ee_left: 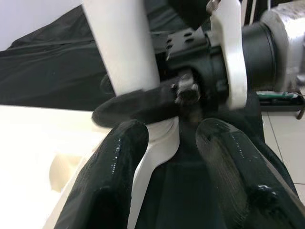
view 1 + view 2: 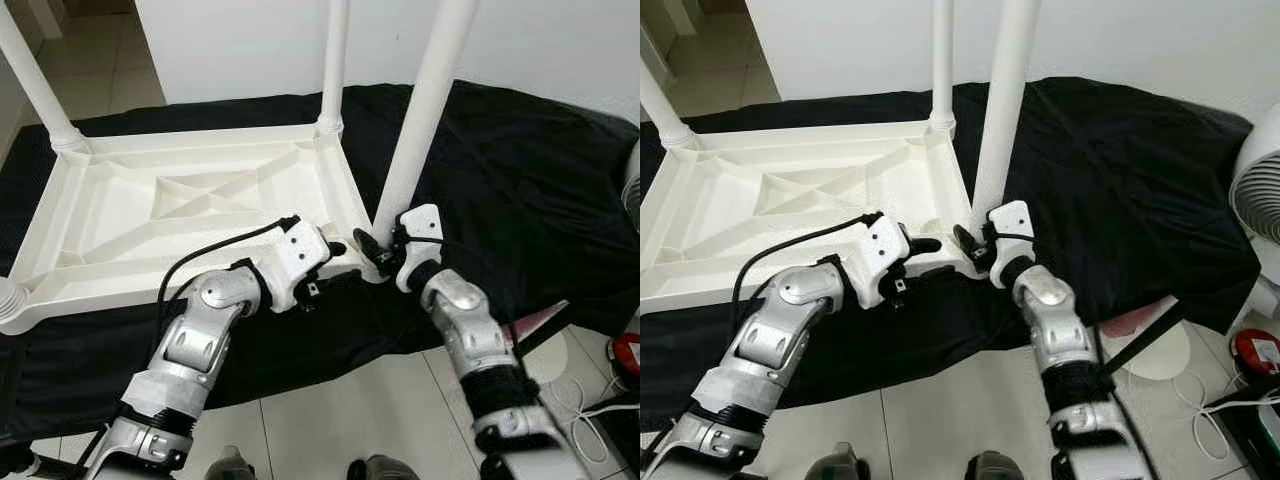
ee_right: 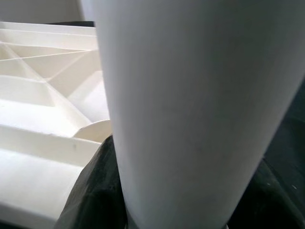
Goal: Building children table
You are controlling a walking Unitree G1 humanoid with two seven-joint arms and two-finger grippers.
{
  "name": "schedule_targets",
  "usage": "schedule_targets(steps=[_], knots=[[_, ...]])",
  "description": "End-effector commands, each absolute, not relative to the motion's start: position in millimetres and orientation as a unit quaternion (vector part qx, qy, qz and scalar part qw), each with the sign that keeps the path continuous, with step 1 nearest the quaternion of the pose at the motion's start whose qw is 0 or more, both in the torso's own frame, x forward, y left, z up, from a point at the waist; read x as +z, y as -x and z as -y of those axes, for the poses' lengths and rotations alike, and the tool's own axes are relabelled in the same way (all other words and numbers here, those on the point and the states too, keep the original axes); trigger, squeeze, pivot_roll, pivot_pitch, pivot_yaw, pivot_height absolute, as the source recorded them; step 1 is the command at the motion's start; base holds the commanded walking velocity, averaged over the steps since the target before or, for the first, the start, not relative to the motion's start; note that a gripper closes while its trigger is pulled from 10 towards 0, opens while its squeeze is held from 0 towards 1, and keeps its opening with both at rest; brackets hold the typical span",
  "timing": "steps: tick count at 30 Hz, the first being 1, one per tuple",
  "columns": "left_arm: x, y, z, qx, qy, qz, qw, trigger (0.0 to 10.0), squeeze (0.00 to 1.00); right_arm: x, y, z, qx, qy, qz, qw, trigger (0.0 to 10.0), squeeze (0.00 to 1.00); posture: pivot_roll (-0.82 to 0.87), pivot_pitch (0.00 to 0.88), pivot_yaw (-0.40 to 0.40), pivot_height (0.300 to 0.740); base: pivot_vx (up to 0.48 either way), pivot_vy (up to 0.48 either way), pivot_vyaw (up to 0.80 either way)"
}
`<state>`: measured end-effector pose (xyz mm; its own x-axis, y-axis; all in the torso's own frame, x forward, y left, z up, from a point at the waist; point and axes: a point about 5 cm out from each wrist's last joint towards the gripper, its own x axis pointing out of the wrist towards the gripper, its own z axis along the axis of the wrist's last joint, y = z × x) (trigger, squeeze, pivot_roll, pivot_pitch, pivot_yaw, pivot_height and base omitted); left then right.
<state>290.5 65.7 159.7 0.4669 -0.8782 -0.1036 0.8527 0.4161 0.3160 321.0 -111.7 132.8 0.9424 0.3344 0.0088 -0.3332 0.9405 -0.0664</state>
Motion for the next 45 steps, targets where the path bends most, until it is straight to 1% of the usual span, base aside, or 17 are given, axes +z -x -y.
schedule_targets(steps=[1, 7, 9, 14, 15, 16, 17, 21, 22, 26, 27, 38, 39, 40, 42, 43, 45], knots=[[159.6, -292.7, -64.8, -0.504, -0.159, 0.041, 0.848, 10.0, 0.00, 134.4, -320.4, 107.5, 0.136, 0.042, 0.006, 0.990, 0.0, 0.00, 0.01, 0.000, 0.013, 0.740, 0.000, 0.000, 0.00], [159.3, -293.4, -64.7, -0.500, -0.158, 0.041, 0.850, 10.0, 0.00, 134.4, -318.8, 96.4, 0.099, 0.028, 0.000, 0.995, 0.0, 0.00, 0.01, 0.000, 0.003, 0.740, 0.000, 0.000, 0.00], [159.2, -293.7, -65.1, -0.498, -0.159, 0.042, 0.852, 10.0, 0.00, 133.6, -318.6, 93.0, 0.037, -0.034, -0.019, 0.999, 0.0, 0.00, 0.02, 0.000, 0.002, 0.740, 0.000, 0.000, 0.00], [159.1, -293.3, -65.9, -0.496, -0.158, 0.041, 0.853, 10.0, 0.00, 135.9, -314.6, 83.9, 0.042, -0.040, -0.019, 0.998, 0.0, 0.00, 0.03, 0.000, -0.003, 0.740, 0.000, 0.000, 0.00], [158.2, -291.7, -66.5, -0.497, -0.159, 0.040, 0.852, 10.0, 0.00, 138.8, -312.1, 78.3, 0.060, -0.052, -0.010, 0.997, 2.9, 0.00, 0.03, 0.000, -0.008, 0.740, 0.000, 0.000, 0.00], [157.5, -290.5, -67.0, -0.499, -0.160, 0.040, 0.851, 10.0, 0.00, 141.0, -310.4, 74.7, 0.073, -0.061, -0.004, 0.995, 2.9, 0.00, 0.03, 0.000, -0.008, 0.740, 0.000, 0.000, 0.00], [157.0, -289.6, -67.3, -0.500, -0.161, 0.039, 0.850, 10.0, 0.00, 142.3, -309.8, 74.9, 0.071, -0.072, -0.001, 0.995, 10.0, 0.00, 0.03, 0.000, -0.008, 0.740, 0.000, 0.000, 0.00], [155.7, -289.5, -68.0, -0.496, -0.164, 0.037, 0.852, 10.0, 0.00, 142.9, -309.2, 77.1, 0.065, -0.071, 0.005, 0.995, 10.0, 0.00, 0.03, 0.000, -0.012, 0.740, 0.000, 0.000, 0.00], [155.9, -291.0, -68.4, -0.488, -0.163, 0.037, 0.857, 10.0, 0.00, 144.6, -307.3, 76.5, 0.075, -0.084, 0.018, 0.994, 10.0, 1.00, 0.03, 0.000, -0.016, 0.740, 0.000, 0.000, 0.00], [156.5, -293.1, -69.0, -0.478, -0.155, 0.036, 0.864, 10.0, 0.00, 146.8, -305.2, 76.7, 0.082, -0.084, 0.031, 0.993, 10.0, 1.00, 0.03, 0.000, -0.016, 0.740, 0.000, 0.000, 0.00], [161.0, -295.5, -70.7, -0.467, -0.103, 0.038, 0.878, 10.0, 1.00, 147.5, -303.5, 83.9, 0.079, -0.070, 0.047, 0.993, 10.0, 1.00, 0.03, 0.000, -0.020, 0.740, 0.000, 0.000, 0.00], [162.6, -299.7, -74.3, -0.405, -0.101, 0.046, 0.907, 10.0, 1.00, 148.2, -297.1, 115.8, 0.057, -0.068, 0.084, 0.992, 10.0, 1.00, 0.03, 0.000, -0.031, 0.740, 0.000, 0.000, 0.00], [165.0, -302.3, -77.1, -0.383, -0.101, 0.053, 0.917, 10.0, 0.75, 147.5, -296.0, 121.8, 0.049, -0.062, 0.088, 0.993, 10.0, 1.00, 0.03, 0.000, -0.039, 0.740, 0.000, 0.000, 0.00], [165.1, -304.5, -80.2, -0.364, -0.095, 0.049, 0.925, 10.0, 0.00, 147.0, -294.6, 129.1, 0.035, -0.052, 0.095, 0.994, 10.0, 1.00, 0.03, 0.000, -0.047, 0.740, 0.000, 0.000, 0.00], [165.0, -305.4, -82.0, -0.354, -0.092, 0.046, 0.930, 10.0, 0.00, 147.2, -293.4, 133.6, 0.026, -0.044, 0.100, 0.994, 10.0, 1.00, 0.03, 0.000, -0.051, 0.740, 0.000, 0.000, 0.00], [159.5, -304.1, -85.1, -0.355, -0.086, 0.033, 0.930, 10.0, 0.00, 142.3, -292.5, 139.7, 0.012, -0.034, 0.087, 0.996, 10.0, 0.00, 0.02, 0.000, -0.053, 0.740, 0.000, 0.000, 0.00], [148.2, -301.8, -91.6, -0.355, -0.083, 0.008, 0.931, 10.0, 0.00, 134.9, -289.4, 148.3, -0.004, -0.024, 0.070, 0.997, 10.0, 0.00, 0.02, 0.005, -0.065, 0.740, 0.000, 0.000, 0.00]])
